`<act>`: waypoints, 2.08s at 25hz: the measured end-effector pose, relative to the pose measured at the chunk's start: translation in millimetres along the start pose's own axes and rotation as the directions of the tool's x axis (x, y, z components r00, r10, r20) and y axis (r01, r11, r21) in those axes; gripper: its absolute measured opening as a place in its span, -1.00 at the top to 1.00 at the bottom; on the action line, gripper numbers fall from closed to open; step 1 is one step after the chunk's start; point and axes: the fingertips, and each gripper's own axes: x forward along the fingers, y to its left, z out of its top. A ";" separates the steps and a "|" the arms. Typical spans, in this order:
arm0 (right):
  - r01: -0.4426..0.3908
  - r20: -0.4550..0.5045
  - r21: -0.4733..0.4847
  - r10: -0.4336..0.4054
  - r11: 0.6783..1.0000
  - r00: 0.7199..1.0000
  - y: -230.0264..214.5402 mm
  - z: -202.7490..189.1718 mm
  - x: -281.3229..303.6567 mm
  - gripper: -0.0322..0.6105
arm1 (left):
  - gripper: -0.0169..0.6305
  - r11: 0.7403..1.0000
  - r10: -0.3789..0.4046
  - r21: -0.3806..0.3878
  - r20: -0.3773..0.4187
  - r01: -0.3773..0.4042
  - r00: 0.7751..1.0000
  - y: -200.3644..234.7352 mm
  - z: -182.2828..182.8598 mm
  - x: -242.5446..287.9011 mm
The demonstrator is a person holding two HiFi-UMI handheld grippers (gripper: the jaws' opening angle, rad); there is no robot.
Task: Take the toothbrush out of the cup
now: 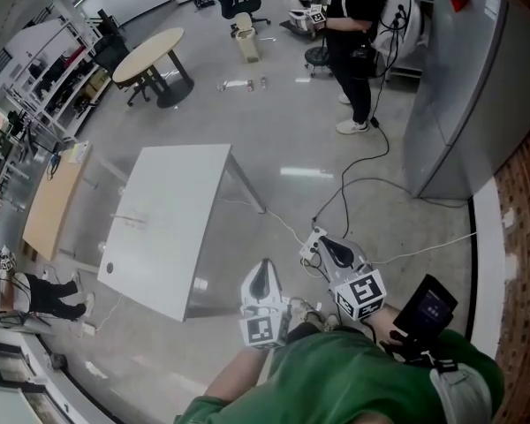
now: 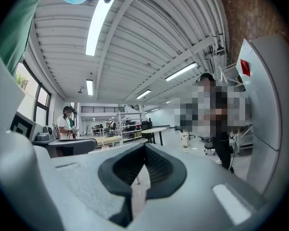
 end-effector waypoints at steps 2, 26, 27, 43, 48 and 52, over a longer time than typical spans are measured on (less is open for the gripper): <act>-0.004 -0.004 0.000 0.004 1.000 1.000 -4.2 -0.5 12.6 0.89 | 0.93 1.000 0.004 0.005 -0.009 -0.004 1.000 6.2 -3.5 10.9; -0.160 -0.040 -0.079 0.157 0.984 0.987 48.4 8.9 176.0 0.89 | 0.93 0.982 0.188 -0.011 0.055 -0.188 0.981 154.3 10.9 55.4; -0.175 -0.044 -0.084 0.171 0.981 0.984 54.2 8.1 181.6 0.89 | 0.93 0.979 0.206 -0.019 0.062 -0.205 0.977 161.8 11.4 52.6; -0.483 -0.084 -0.084 0.477 0.872 0.875 141.3 2.3 284.9 0.89 | 0.93 0.859 0.513 -0.014 0.033 -0.512 0.858 260.6 25.1 24.4; -0.571 -0.094 -0.077 0.565 0.817 0.820 173.4 10.0 278.4 0.89 | 0.93 0.794 0.608 -0.017 0.033 -0.608 0.793 266.5 29.5 -10.8; -0.639 -0.098 -0.066 0.632 0.767 0.769 179.2 1.6 308.9 0.89 | 0.93 0.749 0.661 0.012 0.045 -0.662 0.749 282.5 21.4 -1.6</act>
